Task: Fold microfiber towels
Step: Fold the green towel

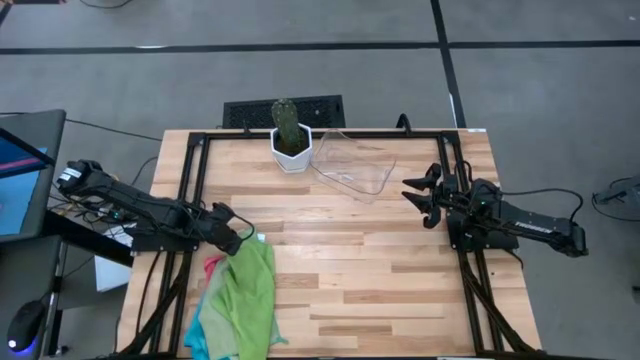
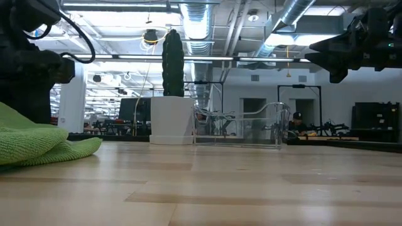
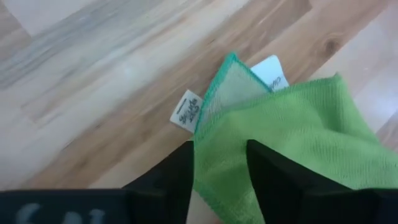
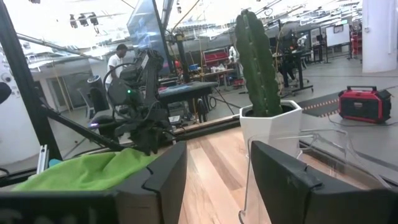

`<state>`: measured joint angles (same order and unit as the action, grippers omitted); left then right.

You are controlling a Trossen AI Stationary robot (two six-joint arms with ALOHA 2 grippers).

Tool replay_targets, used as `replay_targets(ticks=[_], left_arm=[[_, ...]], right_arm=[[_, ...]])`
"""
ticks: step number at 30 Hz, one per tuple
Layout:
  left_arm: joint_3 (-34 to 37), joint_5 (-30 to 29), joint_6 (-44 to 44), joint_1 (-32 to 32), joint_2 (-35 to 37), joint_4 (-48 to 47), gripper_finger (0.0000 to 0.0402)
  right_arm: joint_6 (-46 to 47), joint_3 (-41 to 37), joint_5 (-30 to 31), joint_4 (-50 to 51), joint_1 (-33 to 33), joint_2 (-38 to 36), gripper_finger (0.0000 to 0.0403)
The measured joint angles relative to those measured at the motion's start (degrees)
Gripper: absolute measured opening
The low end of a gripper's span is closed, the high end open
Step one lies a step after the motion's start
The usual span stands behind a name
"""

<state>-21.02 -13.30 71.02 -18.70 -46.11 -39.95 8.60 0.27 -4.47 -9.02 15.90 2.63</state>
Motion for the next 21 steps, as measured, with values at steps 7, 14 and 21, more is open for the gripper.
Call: replay_targets(ticks=[7, 14, 21], left_arm=[[0.0, 0.0, 0.5, 0.0, 0.0, 1.1, 0.01], [0.0, 0.4, 1.2, 0.0, 0.0, 1.5, 0.0128], [0.0, 1.5, 2.5, 0.0, 0.0, 1.4, 0.0217]], right_arm=[[0.0, 0.0, 0.0, 0.0, 0.0, 0.0, 0.0202], [0.0, 0.0, 0.0, 0.0, 0.0, 0.0, 0.0198], [0.0, 0.0, 0.0, 0.0, 0.0, 0.0, 0.0197]])
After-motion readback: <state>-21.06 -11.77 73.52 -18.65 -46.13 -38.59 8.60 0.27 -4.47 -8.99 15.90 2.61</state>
